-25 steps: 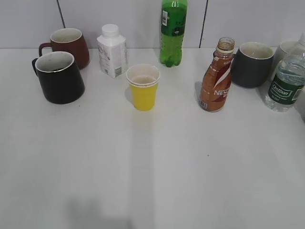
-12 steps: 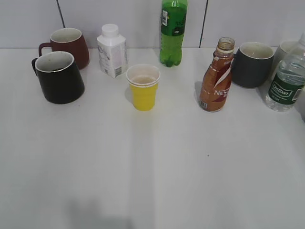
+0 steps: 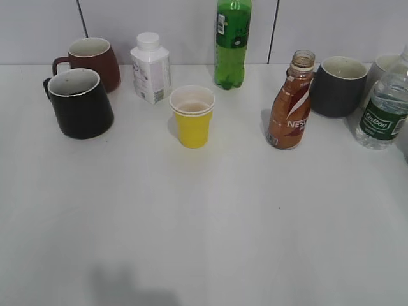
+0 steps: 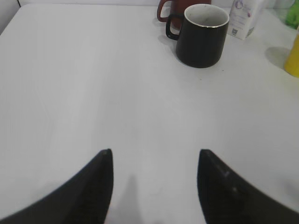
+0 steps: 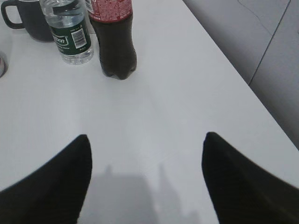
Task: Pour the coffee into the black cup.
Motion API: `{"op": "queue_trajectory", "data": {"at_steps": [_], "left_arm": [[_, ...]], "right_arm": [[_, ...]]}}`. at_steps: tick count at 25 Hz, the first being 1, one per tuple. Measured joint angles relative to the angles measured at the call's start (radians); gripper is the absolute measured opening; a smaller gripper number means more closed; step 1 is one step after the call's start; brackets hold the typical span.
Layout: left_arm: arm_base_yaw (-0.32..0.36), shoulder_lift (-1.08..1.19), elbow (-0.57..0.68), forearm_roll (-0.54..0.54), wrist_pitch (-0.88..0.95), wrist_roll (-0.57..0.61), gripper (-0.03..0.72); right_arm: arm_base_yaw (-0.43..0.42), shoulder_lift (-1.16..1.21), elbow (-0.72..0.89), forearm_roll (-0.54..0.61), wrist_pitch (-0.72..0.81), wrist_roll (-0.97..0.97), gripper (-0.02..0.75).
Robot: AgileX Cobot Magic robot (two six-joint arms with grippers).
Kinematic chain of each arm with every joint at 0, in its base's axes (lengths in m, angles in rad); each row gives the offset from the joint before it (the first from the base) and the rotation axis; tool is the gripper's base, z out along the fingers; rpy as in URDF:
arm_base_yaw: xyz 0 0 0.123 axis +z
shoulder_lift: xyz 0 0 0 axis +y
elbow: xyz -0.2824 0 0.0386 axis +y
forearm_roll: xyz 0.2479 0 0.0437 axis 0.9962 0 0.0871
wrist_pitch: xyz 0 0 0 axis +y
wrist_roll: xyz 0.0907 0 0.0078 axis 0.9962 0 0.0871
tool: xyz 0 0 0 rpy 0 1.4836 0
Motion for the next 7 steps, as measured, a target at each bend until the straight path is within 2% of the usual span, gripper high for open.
{"op": "queue_trajectory", "data": {"at_steps": [7], "left_arm": [[0.0,0.0,0.0,0.0,0.0,0.0,0.435]], "right_arm": [[0.0,0.0,0.0,0.0,0.0,0.0,0.57]]}}
